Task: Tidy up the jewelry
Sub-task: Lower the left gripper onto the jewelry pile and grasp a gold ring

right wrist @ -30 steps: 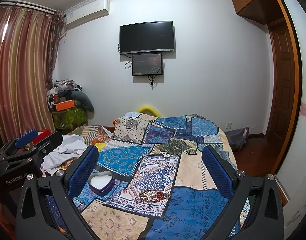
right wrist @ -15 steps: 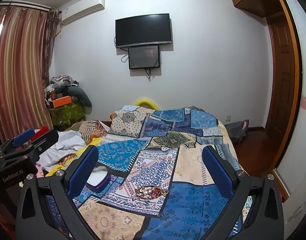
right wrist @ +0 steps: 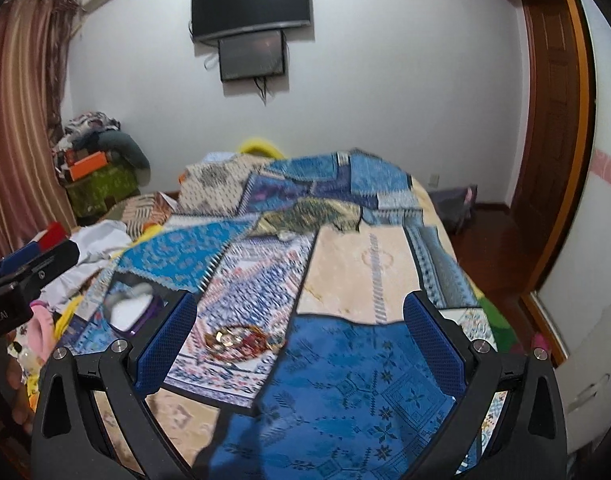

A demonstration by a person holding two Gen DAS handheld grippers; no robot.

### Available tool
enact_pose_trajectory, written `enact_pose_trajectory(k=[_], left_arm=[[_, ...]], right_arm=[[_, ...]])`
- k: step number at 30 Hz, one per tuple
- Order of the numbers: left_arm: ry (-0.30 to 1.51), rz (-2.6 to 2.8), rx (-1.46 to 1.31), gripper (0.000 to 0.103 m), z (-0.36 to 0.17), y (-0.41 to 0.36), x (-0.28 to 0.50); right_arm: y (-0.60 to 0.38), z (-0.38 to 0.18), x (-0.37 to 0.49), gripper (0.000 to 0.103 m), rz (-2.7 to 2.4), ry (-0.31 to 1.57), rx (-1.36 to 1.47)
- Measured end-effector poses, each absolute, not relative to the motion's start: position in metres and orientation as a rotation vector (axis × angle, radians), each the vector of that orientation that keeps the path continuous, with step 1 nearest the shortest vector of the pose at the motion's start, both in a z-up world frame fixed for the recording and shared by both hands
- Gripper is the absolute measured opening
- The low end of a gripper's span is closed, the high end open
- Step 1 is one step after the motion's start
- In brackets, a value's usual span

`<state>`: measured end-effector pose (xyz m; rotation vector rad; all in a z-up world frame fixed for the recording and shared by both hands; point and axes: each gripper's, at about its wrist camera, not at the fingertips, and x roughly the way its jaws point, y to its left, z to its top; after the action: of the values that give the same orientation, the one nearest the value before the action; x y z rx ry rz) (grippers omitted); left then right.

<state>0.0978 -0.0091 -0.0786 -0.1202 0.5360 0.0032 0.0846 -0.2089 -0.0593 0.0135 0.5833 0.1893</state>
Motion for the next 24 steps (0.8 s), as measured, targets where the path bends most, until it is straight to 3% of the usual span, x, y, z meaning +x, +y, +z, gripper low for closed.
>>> enact_pose_trajectory(k=[9, 15, 20, 24], left_arm=[[0.700, -0.040, -0.102, 0.099, -0.128, -0.027, 0.134], [0.784, -0.124, -0.117, 0.089, -0.151, -0.040, 0.151], [0.810, -0.201, -0.106, 0.082, -0.159, -0.053, 0.157], [0.843, -0.249, -0.087, 0.066, -0.169, -0.066, 0.161]], right_arm=[[-0.215, -0.089, 0.108, 0.101, 0.198, 0.683, -0.001], [-0.218, -0.109, 0.124, 0.078, 0.231, 0.755, 0.015], [-0.217, -0.122, 0.132, 0.065, 0.281, 0.799, 0.038], [-0.211, -0.128, 0.134, 0.051, 0.340, 0.827, 0.037]])
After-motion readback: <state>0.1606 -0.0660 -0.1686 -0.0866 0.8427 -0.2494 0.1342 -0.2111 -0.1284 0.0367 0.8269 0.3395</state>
